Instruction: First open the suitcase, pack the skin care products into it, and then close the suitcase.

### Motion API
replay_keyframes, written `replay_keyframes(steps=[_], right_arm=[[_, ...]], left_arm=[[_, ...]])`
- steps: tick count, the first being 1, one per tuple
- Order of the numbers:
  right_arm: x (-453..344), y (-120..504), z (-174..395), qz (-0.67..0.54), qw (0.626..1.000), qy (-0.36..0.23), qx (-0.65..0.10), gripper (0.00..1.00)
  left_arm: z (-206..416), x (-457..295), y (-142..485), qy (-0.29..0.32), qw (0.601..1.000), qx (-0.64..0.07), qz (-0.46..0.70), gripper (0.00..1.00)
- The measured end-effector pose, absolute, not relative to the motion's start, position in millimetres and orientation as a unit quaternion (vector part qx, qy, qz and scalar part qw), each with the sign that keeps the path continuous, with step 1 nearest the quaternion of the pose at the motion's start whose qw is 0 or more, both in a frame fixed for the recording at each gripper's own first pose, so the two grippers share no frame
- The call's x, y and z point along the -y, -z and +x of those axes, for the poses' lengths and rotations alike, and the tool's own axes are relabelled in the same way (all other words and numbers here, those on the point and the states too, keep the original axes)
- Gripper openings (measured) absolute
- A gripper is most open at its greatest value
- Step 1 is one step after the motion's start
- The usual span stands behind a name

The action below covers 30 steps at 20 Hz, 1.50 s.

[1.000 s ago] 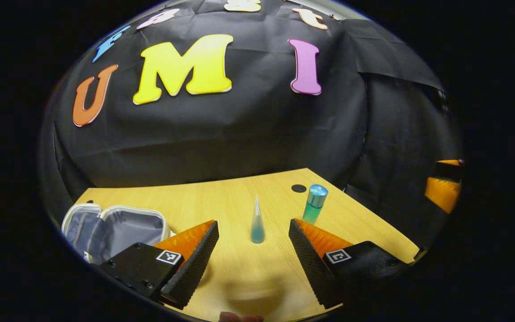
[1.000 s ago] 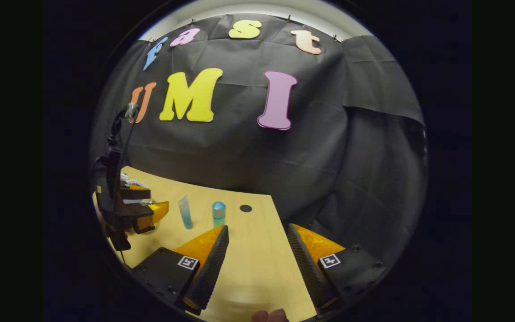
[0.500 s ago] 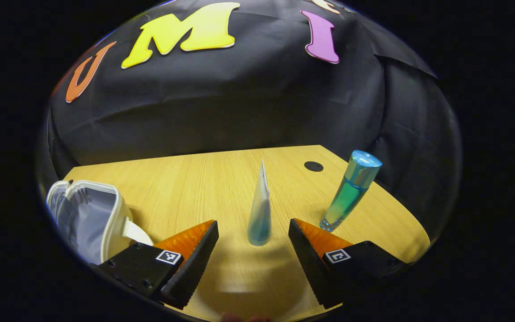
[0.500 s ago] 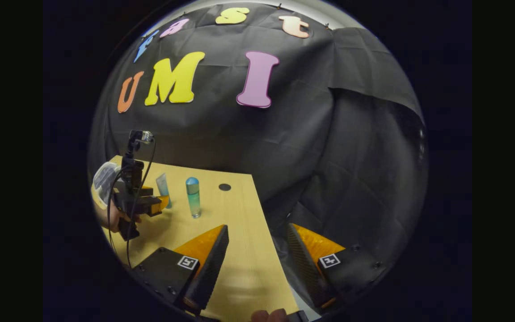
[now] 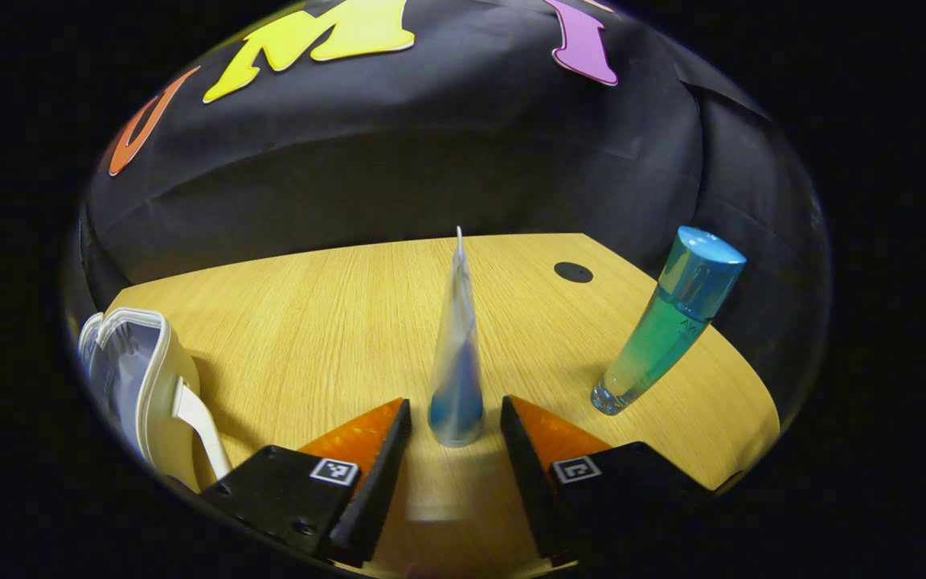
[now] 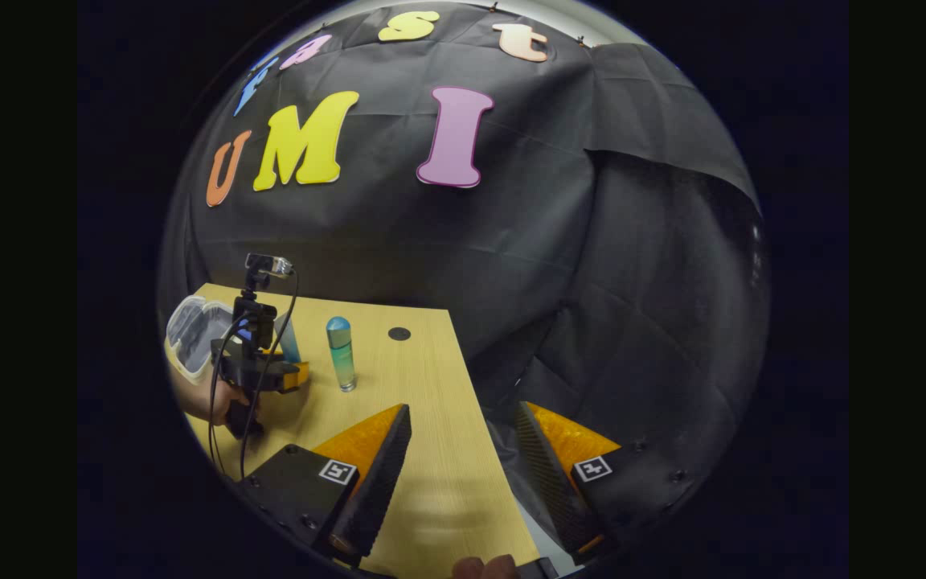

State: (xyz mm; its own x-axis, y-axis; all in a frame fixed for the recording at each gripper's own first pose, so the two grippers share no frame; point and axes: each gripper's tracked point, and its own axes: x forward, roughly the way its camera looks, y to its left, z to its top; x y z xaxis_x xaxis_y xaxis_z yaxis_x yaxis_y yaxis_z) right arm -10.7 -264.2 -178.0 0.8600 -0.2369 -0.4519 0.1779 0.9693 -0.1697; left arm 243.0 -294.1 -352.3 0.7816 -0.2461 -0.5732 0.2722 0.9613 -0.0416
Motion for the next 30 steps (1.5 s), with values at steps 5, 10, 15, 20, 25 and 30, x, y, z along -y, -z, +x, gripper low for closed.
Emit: replay_keyframes(steps=[5, 10, 15, 20, 25, 30], right_arm=[[258, 183, -5, -0.058, 0.962, 0.104, -0.244, 0.79], [228, 186, 27, -0.048, 0.971, 0.064, -0.226, 0.79], [172, 226, 84, -0.009, 0.974, 0.001, -0.226, 0.78], [124, 275, 144, 0.015, 0.971, -0.052, -0.234, 0.78], [107, 326, 176, 0.008, 0.963, -0.061, -0.264, 0.79], [110, 351, 194, 0.007, 0.957, -0.047, -0.287, 0.60]], left_arm=[[245, 293, 353, 0.146, 0.940, -0.308, 0.021, 0.48], [230, 280, 321, 0.144, 0.943, -0.301, -0.007, 0.39], [177, 242, 268, 0.121, 0.943, -0.305, -0.045, 0.39], [137, 190, 228, 0.082, 0.953, -0.291, -0.036, 0.39], [112, 134, 209, 0.038, 0.957, -0.285, -0.027, 0.39], [90, 86, 213, -0.017, 0.953, -0.297, -0.056, 0.39]])
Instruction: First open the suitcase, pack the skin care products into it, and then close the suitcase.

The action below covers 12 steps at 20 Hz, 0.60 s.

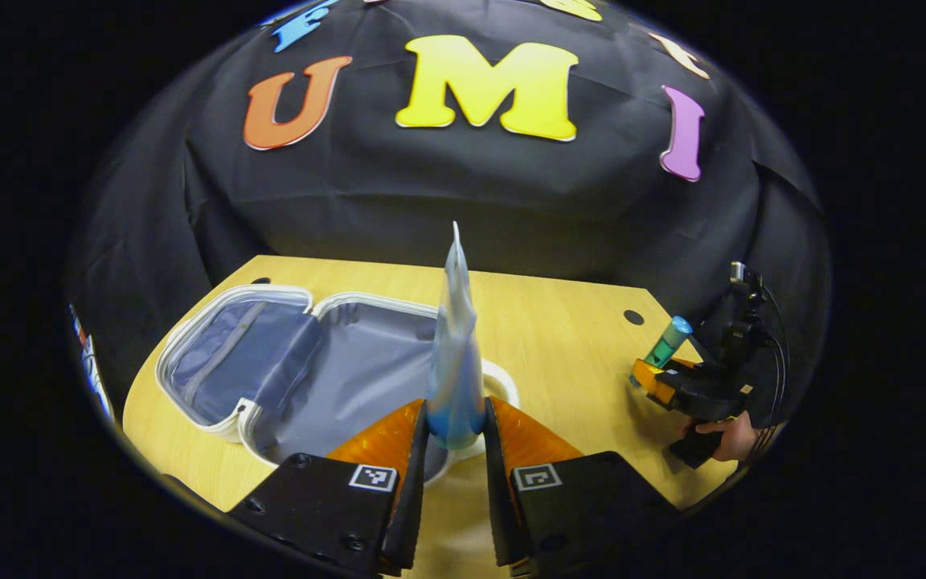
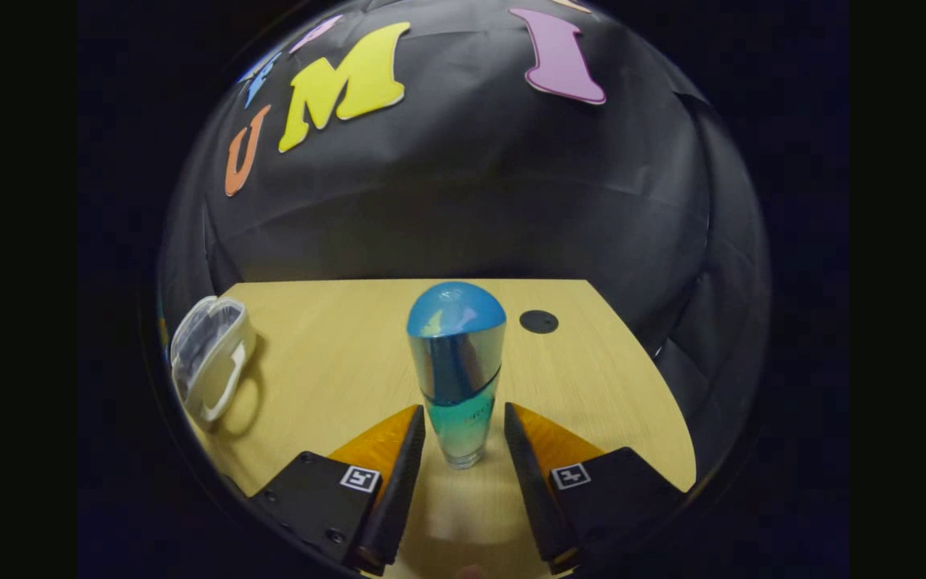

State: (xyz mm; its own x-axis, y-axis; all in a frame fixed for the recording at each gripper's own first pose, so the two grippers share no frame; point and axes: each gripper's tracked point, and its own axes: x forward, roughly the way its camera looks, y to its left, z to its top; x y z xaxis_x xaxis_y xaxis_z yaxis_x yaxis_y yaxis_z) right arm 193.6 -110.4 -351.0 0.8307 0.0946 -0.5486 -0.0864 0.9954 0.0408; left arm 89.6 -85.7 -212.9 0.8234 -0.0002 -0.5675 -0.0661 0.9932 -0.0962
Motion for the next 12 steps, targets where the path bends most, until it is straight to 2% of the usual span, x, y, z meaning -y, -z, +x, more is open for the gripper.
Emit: replay_keyframes(steps=[2, 3, 5, 6, 7, 8, 12], right_arm=[[110, 354, 200, -0.010, 0.958, -0.048, -0.284, 0.52], [111, 354, 200, -0.016, 0.958, -0.045, -0.284, 0.43], [111, 352, 198, -0.021, 0.957, -0.045, -0.287, 0.36], [111, 349, 196, -0.020, 0.955, -0.045, -0.291, 0.38], [110, 340, 196, -0.008, 0.957, -0.045, -0.285, 0.33], [110, 326, 196, -0.001, 0.961, -0.044, -0.275, 0.35], [110, 261, 161, 0.018, 0.964, -0.057, -0.257, 0.34]], left_arm=[[86, 65, 217, -0.034, 0.950, -0.304, -0.060, 0.39], [84, 54, 217, -0.041, 0.949, -0.306, -0.063, 0.39], [84, 31, 217, -0.056, 0.948, -0.305, -0.071, 0.39], [86, 20, 215, -0.059, 0.948, -0.303, -0.072, 0.38], [88, 11, 216, -0.055, 0.949, -0.303, -0.070, 0.38], [90, 4, 215, -0.046, 0.949, -0.305, -0.068, 0.39], [107, -17, 228, -0.001, 0.947, -0.317, -0.052, 0.38]])
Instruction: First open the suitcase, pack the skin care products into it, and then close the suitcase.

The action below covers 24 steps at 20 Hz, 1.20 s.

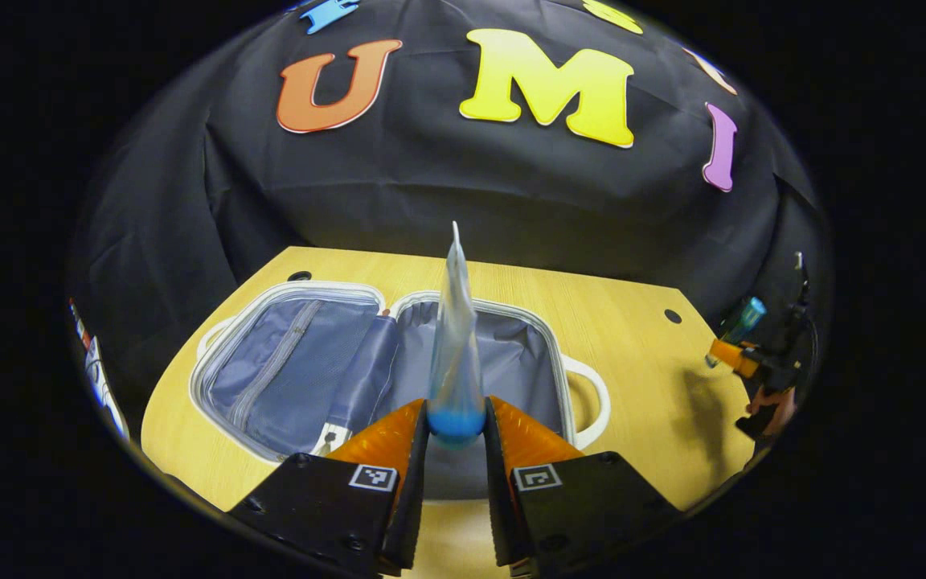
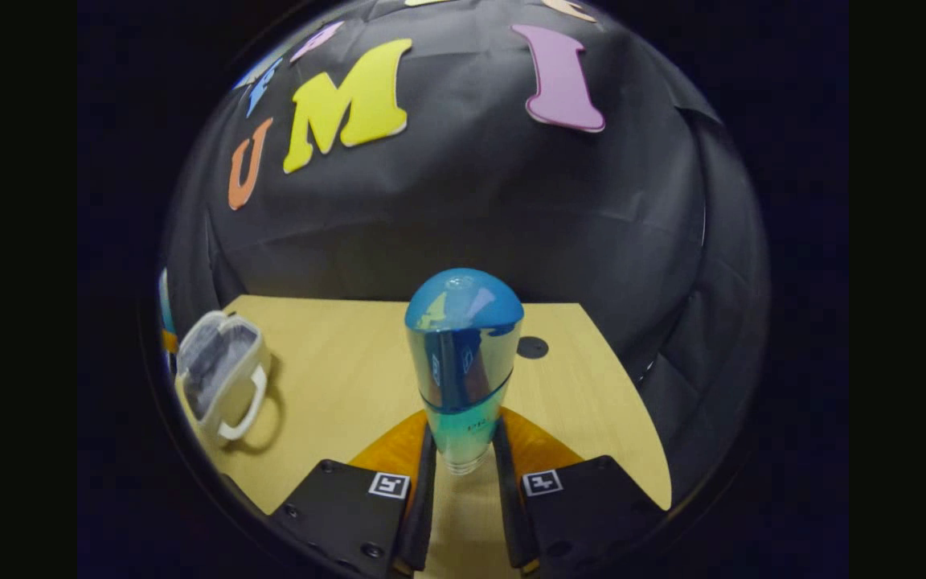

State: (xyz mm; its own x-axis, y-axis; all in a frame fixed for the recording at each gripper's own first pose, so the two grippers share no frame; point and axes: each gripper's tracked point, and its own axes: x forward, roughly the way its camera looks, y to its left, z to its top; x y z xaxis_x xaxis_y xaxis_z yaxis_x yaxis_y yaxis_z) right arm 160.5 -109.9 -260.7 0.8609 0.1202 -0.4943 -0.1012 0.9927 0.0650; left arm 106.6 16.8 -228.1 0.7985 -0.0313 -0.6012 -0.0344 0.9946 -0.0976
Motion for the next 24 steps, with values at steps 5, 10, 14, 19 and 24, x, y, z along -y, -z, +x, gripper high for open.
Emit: replay_keyframes(steps=[5, 10, 14, 19, 24], right_arm=[[106, 179, 96, 0.020, 0.968, -0.079, -0.238, 0.34], [100, 126, 41, 0.056, 0.968, -0.071, -0.233, 0.34], [85, 97, 19, 0.076, 0.968, -0.079, -0.225, 0.34], [74, 83, 4, 0.090, 0.967, -0.083, -0.226, 0.34], [59, 84, -13, 0.097, 0.960, -0.093, -0.247, 0.31]], left_arm=[[116, -27, 294, 0.046, 0.910, -0.405, -0.077, 0.38], [107, -34, 340, 0.053, 0.861, -0.497, -0.095, 0.37], [97, -32, 347, 0.056, 0.807, -0.582, -0.086, 0.37], [102, -35, 354, 0.031, 0.763, -0.635, -0.115, 0.37], [100, -35, 357, 0.023, 0.740, -0.658, -0.137, 0.42]])
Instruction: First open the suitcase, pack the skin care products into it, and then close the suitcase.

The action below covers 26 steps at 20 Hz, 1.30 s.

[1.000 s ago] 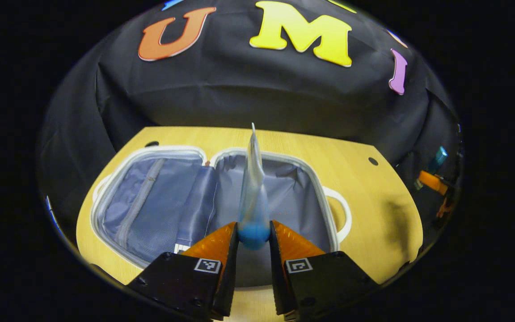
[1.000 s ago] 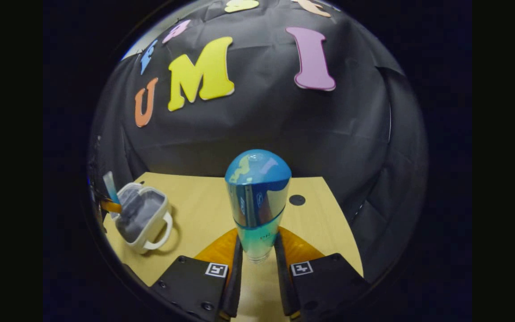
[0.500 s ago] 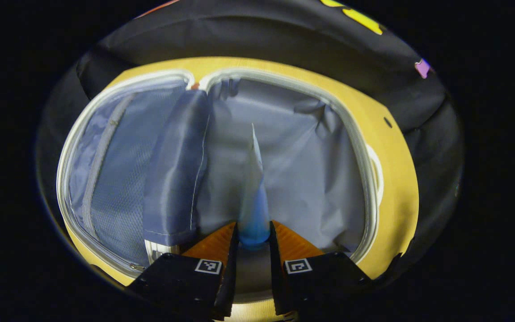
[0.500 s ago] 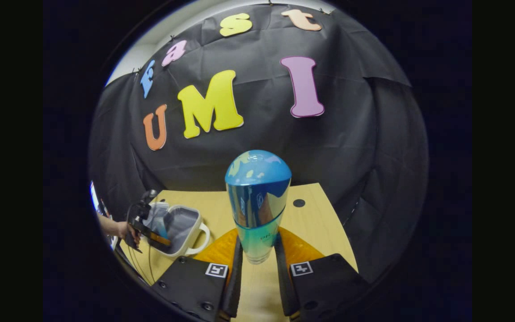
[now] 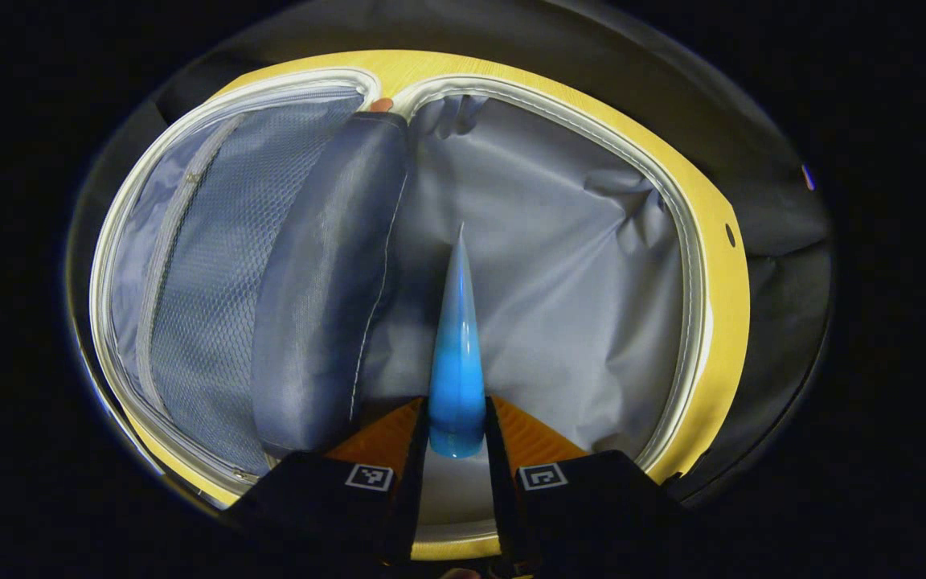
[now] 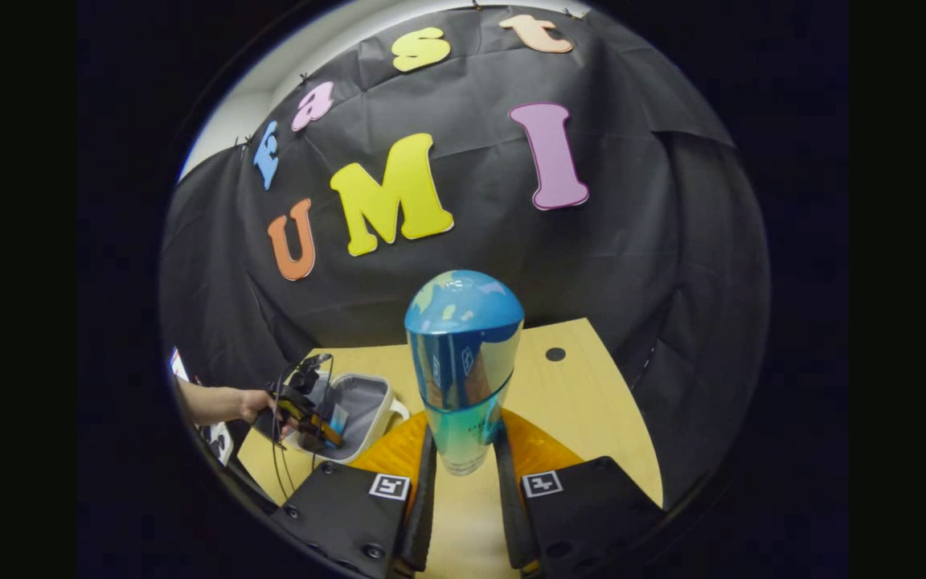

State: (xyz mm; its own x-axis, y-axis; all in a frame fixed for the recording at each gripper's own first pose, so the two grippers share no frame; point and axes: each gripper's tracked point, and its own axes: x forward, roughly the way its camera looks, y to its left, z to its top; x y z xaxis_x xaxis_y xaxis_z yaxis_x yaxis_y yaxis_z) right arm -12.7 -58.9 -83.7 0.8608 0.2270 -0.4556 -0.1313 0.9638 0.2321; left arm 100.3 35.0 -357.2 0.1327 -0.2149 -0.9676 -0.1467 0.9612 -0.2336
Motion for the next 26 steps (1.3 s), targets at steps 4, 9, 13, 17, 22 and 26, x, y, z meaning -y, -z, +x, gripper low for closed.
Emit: replay_keyframes(steps=[4, 9, 13, 17, 22, 26], right_arm=[[26, 86, -21, 0.068, 0.954, -0.131, -0.262, 0.31], [-48, 87, -12, 0.054, 0.940, -0.206, -0.267, 0.34], [-126, 105, 6, 0.044, 0.921, -0.260, -0.286, 0.34], [-199, 156, 23, 0.072, 0.880, -0.300, -0.360, 0.34], [-257, 242, 51, 0.074, 0.838, -0.290, -0.456, 0.34], [-284, 305, 62, 0.091, 0.801, -0.249, -0.536, 0.34]], left_arm=[[97, -15, 340, 0.030, 0.750, -0.633, -0.188, 0.72], [70, -39, 285, 0.009, 0.820, -0.536, -0.202, 0.87], [28, -83, 253, -0.027, 0.876, -0.465, -0.124, 0.94], [-24, -106, 236, -0.048, 0.899, -0.429, -0.068, 0.98], [-63, -106, 203, -0.014, 0.937, -0.341, -0.068, 0.99], [-87, -122, 214, -0.039, 0.935, -0.343, -0.083, 0.99]])
